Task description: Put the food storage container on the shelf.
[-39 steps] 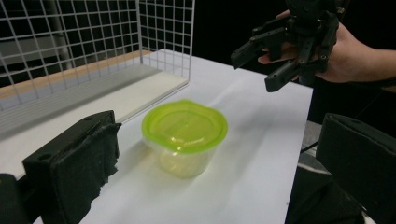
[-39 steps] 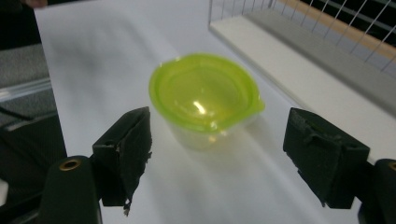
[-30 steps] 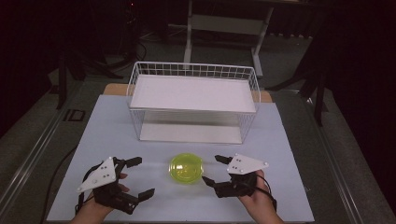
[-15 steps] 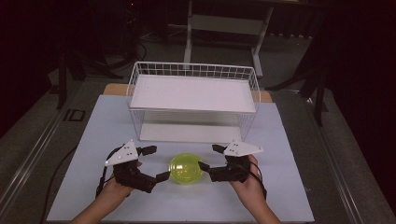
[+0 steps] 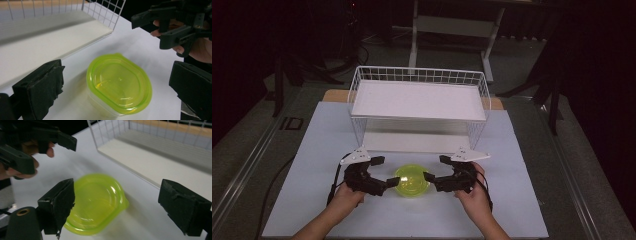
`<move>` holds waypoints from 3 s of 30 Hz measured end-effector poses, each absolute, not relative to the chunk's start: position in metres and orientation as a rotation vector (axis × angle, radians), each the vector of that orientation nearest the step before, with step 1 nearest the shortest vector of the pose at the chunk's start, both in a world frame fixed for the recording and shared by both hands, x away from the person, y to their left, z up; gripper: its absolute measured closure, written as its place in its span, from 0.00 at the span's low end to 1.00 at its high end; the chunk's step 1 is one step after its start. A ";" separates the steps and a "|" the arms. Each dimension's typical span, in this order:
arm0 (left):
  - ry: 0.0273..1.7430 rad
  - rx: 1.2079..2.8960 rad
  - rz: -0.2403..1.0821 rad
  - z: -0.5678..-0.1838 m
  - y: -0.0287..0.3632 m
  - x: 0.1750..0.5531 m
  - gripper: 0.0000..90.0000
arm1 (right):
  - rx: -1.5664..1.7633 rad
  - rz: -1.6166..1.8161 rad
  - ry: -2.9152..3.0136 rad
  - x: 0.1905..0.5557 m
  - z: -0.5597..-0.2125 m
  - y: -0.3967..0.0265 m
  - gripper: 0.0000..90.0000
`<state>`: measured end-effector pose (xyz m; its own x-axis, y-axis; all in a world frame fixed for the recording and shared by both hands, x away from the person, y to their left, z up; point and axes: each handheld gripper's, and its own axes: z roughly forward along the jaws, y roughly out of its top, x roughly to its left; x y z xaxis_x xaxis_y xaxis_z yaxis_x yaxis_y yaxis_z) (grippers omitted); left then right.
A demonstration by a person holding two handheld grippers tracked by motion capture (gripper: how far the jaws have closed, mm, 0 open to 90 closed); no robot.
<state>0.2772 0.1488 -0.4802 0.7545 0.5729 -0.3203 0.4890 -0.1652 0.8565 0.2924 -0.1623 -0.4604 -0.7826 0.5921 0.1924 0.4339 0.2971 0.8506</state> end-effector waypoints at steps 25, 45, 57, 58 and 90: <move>1.068 1.771 -0.072 -0.511 0.144 0.281 0.47 | 1.242 1.407 2.432 0.293 -0.497 -0.154 0.57; 1.028 1.843 -0.083 -0.507 0.137 0.263 0.77 | 1.273 1.416 2.492 0.282 -0.495 -0.153 0.80; 1.098 1.791 -0.062 -0.500 0.135 0.248 0.87 | 1.269 1.429 2.464 0.273 -0.492 -0.152 0.86; 1.093 1.800 -0.043 -0.498 0.135 0.248 0.90 | 1.273 1.428 2.461 0.273 -0.492 -0.153 0.87; 1.058 1.652 0.032 -0.476 0.131 0.304 0.92 | 1.291 1.530 2.240 0.311 -0.460 -0.157 0.89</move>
